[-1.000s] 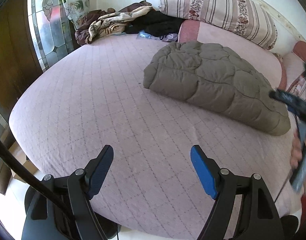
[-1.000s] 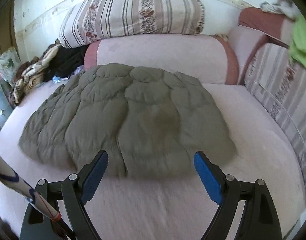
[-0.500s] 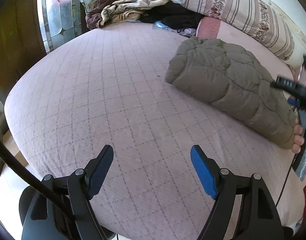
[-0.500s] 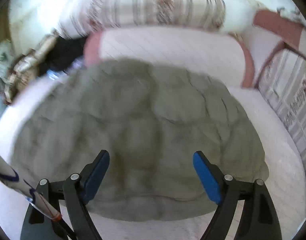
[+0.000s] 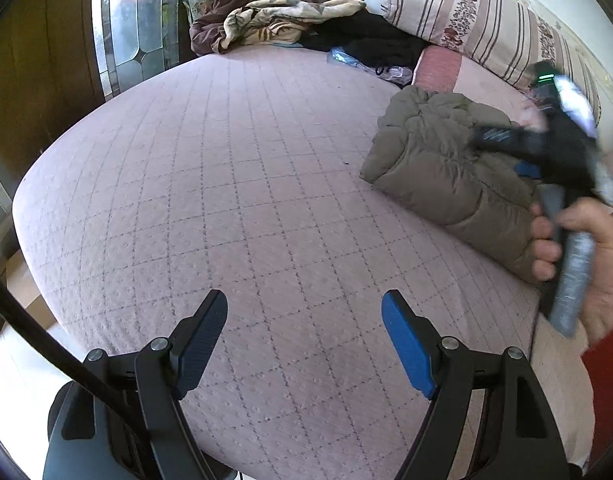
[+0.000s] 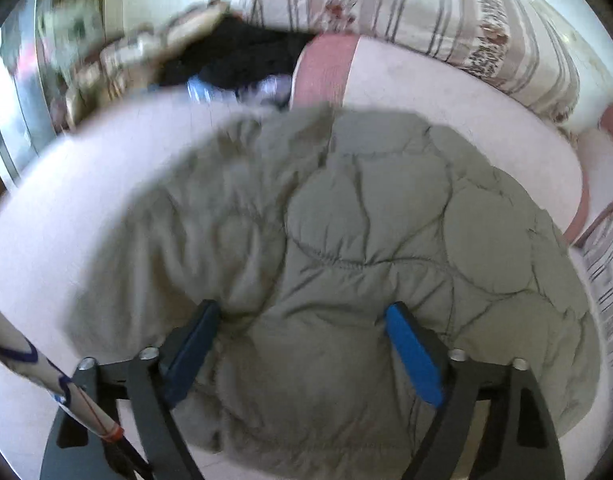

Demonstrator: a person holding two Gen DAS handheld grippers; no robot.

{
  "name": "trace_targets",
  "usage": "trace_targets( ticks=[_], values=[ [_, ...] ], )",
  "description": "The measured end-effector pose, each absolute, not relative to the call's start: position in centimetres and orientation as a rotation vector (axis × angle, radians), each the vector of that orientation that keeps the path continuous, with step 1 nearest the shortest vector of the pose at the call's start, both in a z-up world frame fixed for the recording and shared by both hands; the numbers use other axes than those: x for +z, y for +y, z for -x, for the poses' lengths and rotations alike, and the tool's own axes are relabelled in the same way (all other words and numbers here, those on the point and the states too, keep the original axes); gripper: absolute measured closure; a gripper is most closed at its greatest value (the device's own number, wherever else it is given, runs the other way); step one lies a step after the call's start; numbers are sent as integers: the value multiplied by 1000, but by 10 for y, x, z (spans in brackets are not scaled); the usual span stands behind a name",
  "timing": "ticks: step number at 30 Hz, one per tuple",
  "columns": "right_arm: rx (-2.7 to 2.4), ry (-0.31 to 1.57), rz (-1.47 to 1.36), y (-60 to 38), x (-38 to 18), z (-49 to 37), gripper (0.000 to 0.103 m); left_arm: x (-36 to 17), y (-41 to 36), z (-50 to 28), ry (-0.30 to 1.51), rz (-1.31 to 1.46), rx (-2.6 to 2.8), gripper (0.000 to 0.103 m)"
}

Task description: Fold large clothes

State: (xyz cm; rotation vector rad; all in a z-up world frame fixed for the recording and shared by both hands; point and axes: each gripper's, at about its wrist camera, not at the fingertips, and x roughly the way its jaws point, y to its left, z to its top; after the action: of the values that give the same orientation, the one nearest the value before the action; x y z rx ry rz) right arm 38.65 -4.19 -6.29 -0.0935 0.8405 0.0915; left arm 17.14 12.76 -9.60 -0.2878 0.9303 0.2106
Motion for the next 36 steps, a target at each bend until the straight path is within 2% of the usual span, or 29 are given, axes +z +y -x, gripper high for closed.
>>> trace_targets(
  ticks=[3,6,11,23,30,36],
  values=[
    [95,766,16,-62,-41,-363,17,-96,129,-171,928,295,210,24],
    [31,742,17,-88,-42,-348,17,-95,128,-170,930,300,209,24],
    [-132,825,-46,-155,-78,-359,17,-87,120,-166,912,261,208,24],
    [-387,870,-222,-338,-88,-316,19,-49,90,-154,779,97,282,24],
    [-367,802,-210,-351,-55,-254,18,-15,65,-131,658,21,300,9],
    [-250,780,-180,-323,-42,-189,17,2,51,-115,654,44,208,9]
  ],
)
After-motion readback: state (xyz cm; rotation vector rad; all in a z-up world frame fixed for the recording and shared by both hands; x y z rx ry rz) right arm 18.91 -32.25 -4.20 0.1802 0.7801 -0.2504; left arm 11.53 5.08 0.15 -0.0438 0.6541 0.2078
